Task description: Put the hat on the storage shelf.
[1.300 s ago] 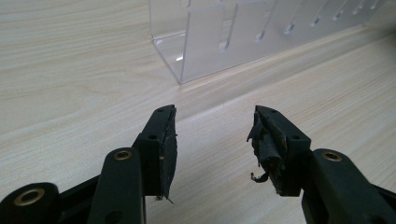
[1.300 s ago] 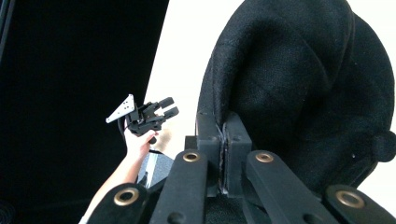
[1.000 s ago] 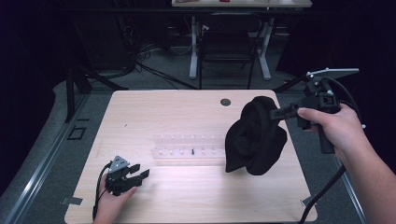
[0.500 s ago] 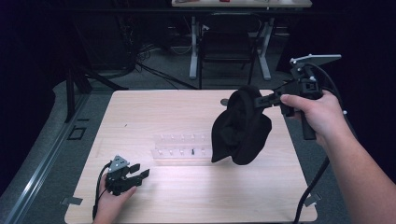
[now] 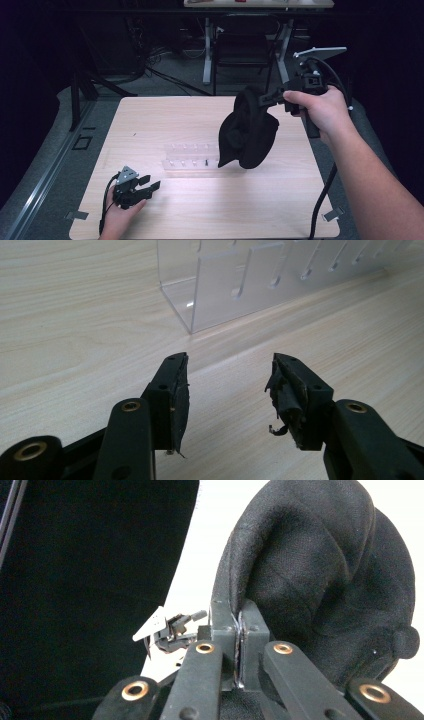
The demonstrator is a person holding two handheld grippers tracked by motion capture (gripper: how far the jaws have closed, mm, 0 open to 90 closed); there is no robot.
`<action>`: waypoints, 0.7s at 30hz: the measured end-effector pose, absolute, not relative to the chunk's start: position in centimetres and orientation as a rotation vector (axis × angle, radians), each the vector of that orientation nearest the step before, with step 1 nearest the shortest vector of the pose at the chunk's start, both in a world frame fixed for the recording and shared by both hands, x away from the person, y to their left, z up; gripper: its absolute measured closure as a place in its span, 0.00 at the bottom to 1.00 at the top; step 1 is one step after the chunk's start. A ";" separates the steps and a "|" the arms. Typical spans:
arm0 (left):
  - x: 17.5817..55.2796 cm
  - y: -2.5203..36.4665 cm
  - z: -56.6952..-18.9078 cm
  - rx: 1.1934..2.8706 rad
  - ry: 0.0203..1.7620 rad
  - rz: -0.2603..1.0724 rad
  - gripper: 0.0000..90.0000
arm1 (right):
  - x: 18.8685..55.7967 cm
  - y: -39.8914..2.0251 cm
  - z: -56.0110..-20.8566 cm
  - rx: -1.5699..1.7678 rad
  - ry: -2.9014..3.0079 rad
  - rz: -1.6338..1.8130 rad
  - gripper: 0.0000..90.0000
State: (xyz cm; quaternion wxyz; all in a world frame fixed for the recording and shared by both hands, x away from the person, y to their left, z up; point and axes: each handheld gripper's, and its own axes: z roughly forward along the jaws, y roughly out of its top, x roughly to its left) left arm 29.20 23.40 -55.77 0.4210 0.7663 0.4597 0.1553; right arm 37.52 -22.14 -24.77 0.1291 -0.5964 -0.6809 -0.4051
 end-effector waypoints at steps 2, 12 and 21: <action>29.2 23.4 -55.8 1.920 1.154 0.387 0.55 | 37.8 -21.8 -24.7 -1.734 -1.980 -1.179 0.98; 29.3 23.5 -55.8 1.916 1.150 0.386 0.55 | 39.3 -20.0 -25.4 -1.737 -1.997 -1.163 0.98; 29.4 23.5 -55.7 1.918 1.151 0.384 0.55 | 40.2 -18.5 -26.8 -1.718 -1.994 -1.144 0.98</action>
